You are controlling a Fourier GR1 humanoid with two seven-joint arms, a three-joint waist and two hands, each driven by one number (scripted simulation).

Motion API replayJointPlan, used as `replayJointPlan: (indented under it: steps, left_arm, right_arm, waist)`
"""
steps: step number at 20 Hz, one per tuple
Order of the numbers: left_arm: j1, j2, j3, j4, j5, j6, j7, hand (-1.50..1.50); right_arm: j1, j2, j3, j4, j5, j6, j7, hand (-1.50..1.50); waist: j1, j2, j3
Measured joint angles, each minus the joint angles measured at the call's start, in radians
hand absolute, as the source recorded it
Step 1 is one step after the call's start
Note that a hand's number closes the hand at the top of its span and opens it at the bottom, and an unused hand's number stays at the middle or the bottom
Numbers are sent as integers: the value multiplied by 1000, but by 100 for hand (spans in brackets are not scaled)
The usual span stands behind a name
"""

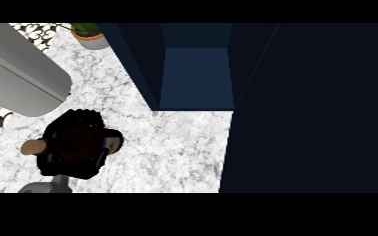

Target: Pick up the wine, place it into the cabinet and close the cabinet

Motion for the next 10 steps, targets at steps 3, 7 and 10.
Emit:
replayJointPlan:
  steps: [3,7,10]
  left_arm:
    - [8,-10,-21,-98,-3,23,79,150]
    - [-5,-21,-49,-223,-20,76,204,150]
    - [-16,-45,-89,-302,-47,124,291,150]
  right_arm:
    - [7,-3,-6,-2,-2,8,-3,-150]
    - [15,1,-3,-4,-3,10,-4,-150]
    - [-8,-2,-19,-4,-5,6,14,-150]
  waist:
    - [-1,0,0]
    - [-3,0,0]
    - [-3,1,0]
